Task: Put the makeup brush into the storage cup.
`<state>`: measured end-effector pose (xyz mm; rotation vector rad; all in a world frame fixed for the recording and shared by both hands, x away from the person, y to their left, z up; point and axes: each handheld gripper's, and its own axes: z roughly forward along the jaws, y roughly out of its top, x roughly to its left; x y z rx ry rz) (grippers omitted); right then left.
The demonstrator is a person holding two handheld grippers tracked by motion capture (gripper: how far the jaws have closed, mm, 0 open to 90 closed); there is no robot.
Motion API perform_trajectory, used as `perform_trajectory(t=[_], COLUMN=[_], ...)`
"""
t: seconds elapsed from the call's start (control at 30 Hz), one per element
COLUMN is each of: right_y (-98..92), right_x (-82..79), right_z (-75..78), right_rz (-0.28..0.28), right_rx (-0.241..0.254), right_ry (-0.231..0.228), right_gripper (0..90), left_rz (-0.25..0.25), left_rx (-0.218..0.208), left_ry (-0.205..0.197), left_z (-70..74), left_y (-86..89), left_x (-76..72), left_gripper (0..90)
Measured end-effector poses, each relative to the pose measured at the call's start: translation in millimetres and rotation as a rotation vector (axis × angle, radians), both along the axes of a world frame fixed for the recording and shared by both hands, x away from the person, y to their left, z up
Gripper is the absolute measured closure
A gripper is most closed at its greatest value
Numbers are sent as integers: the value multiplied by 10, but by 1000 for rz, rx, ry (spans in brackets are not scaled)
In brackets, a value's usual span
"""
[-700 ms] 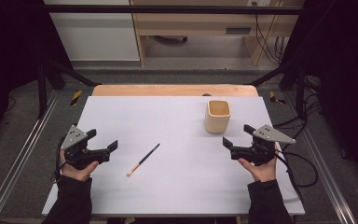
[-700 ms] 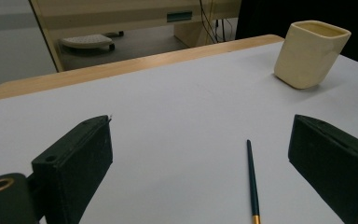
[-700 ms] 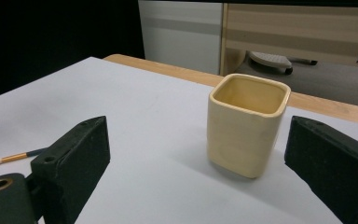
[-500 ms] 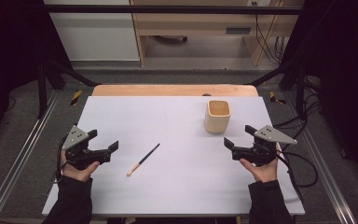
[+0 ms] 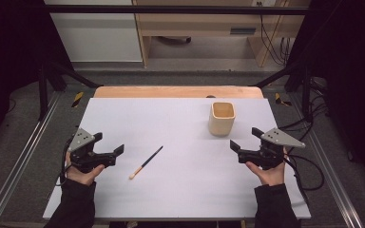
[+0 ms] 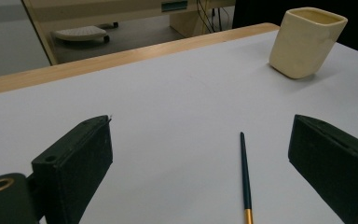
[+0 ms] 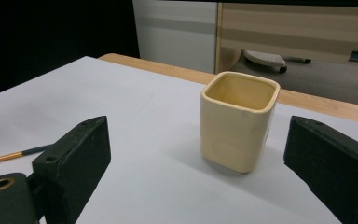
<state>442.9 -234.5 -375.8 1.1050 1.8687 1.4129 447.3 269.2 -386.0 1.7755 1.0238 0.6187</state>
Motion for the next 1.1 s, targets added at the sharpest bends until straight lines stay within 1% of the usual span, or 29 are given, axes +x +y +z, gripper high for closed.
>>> perform_trajectory(t=[0.17,0.4,0.43,0.5,0.63,0.7,0.77,0.87,0.9,0.97,1.0,1.03,1.1], right_y=[24,25,26,30,53,65,80,88,87,84,84,84,85], right_x=[3,-7,-9,-9,-14,-16,-20,-28,-31,-35,-37,-39,-40], right_z=[-21,-17,-17,-16,-20,-22,-22,-17,-15,-13,-12,-11,-11], right_rz=[-5,-5,-5,-4,0,2,6,9,9,8,7,8,9], right_rx=[-24,-19,-20,-21,-29,-32,-35,-37,-36,-36,-35,-34,-32], right_ry=[10,16,16,18,21,23,25,24,23,23,22,23,22], right_gripper=[75,76,76,76,77,77,77,78,78,78,78,78,79], left_rz=[-11,-28,-40,-46,-54,-61,-64,-79,-86,-92,-92,-95,-105], left_rx=[10,35,50,67,73,88,94,128,150,171,171,180,207], left_ry=[12,38,42,49,57,69,74,88,98,109,109,113,128], left_z=[5,15,22,38,56,68,71,80,81,78,78,74,68], left_y=[-25,-86,-114,-138,-165,-197,-212,-271,-312,-353,-353,-375,-432], left_x=[15,41,50,68,89,117,129,164,188,212,212,223,251], left_gripper=[62,73,73,73,73,73,74,77,80,80,80,80,82])
